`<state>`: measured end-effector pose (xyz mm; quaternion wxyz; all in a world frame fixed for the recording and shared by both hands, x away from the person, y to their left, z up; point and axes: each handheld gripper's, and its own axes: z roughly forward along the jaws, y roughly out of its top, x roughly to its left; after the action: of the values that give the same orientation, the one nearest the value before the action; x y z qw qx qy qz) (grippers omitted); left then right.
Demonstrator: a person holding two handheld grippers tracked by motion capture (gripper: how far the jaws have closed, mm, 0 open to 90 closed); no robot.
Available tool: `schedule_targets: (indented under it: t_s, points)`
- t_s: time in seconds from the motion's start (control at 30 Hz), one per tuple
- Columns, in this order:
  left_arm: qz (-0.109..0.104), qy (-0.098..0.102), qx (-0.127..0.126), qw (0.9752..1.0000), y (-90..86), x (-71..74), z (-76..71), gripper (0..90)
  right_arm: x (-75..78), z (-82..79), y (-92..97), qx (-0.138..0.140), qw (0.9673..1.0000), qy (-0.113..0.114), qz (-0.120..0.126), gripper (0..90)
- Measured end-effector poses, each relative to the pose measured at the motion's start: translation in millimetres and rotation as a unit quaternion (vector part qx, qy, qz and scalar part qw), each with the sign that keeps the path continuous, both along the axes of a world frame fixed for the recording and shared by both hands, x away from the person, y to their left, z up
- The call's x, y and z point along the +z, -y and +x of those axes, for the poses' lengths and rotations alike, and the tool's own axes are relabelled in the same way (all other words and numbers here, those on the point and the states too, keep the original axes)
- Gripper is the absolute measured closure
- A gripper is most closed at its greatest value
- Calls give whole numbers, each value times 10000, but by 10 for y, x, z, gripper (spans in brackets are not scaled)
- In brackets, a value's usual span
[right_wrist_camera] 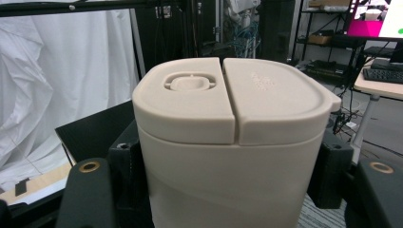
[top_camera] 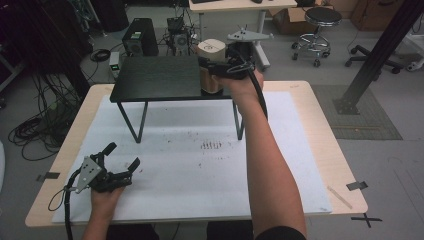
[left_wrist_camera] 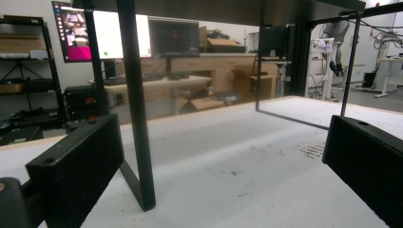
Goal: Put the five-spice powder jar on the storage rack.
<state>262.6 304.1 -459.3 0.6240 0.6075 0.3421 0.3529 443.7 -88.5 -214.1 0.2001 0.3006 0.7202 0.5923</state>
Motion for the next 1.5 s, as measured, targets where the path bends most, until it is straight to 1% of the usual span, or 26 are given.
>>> schedule_targets:
  t_s: [0.17, 0.3, 0.53, 0.7, 1.27, 1.5]
  points:
    - [5, 2, 0, 10000, 0, 0, 0, 5, -23, 18, -6, 14, 10000, -33, -26, 319]
    - [6, 4, 0, 10000, 1, 0, 0, 5, -33, 19, -12, 27, 10000, -25, 15, 319]
    - [2, 7, 2, 10000, 1, -1, -1, 5, -51, -2, -19, 83, 9999, 91, -31, 317]
    - [10, 13, 5, 10000, 1, -1, -3, 5, -65, -12, -11, 91, 9999, 125, 6, 317]
    - [-3, 12, 9, 10000, 0, -1, -3, 5, -68, -11, -4, 115, 9999, 119, 27, 310]
    - [0, 16, 9, 10000, 0, -1, -3, 5, -89, -11, 8, 57, 10000, 40, 49, 268]
